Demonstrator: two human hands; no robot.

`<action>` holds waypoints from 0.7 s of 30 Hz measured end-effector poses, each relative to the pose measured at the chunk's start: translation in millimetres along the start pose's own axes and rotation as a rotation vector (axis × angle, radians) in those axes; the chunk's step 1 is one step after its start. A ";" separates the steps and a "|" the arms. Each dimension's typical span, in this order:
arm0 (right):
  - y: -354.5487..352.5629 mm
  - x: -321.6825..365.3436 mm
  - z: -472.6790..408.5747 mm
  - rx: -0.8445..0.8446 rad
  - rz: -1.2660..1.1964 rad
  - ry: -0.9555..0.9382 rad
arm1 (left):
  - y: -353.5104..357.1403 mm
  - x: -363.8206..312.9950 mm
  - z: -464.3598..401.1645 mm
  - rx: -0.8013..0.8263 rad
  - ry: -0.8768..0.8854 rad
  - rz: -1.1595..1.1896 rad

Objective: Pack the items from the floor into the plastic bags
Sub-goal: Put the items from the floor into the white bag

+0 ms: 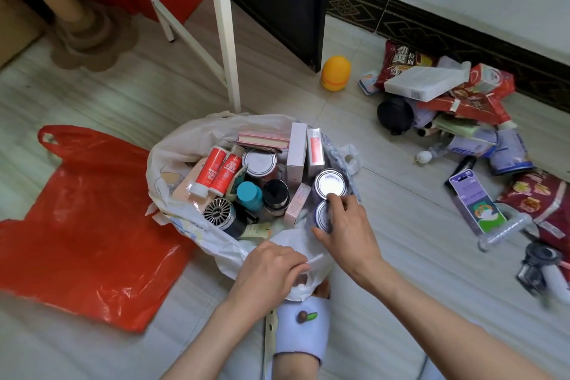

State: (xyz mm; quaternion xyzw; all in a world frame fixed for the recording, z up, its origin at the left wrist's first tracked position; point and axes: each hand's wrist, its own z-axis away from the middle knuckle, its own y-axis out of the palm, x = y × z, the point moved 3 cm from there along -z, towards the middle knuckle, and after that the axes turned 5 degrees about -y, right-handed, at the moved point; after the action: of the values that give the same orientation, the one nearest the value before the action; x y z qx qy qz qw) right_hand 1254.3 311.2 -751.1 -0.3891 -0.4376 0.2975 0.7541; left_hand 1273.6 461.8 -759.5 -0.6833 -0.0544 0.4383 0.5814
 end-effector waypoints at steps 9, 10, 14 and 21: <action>6.8 -17.4 6.2 0.064 0.040 -0.120 | 4.8 0.9 11.0 0.144 -0.098 0.112; 6.4 -19.3 7.0 0.061 0.035 -0.134 | 2.9 0.3 11.3 0.138 -0.098 0.135; -8.4 -21.5 -0.8 -0.106 -0.034 -0.138 | -34.6 0.9 0.0 -0.148 -0.046 0.200; -43.7 -9.2 -95.1 -0.210 -0.188 -0.028 | -114.1 57.8 -101.6 -0.358 -0.260 0.208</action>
State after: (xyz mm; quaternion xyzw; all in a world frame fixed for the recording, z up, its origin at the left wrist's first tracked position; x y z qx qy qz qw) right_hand 1339.8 250.2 -747.9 -0.4188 -0.5114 0.1837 0.7276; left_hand 1425.8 456.0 -700.5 -0.7152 -0.1352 0.5634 0.3908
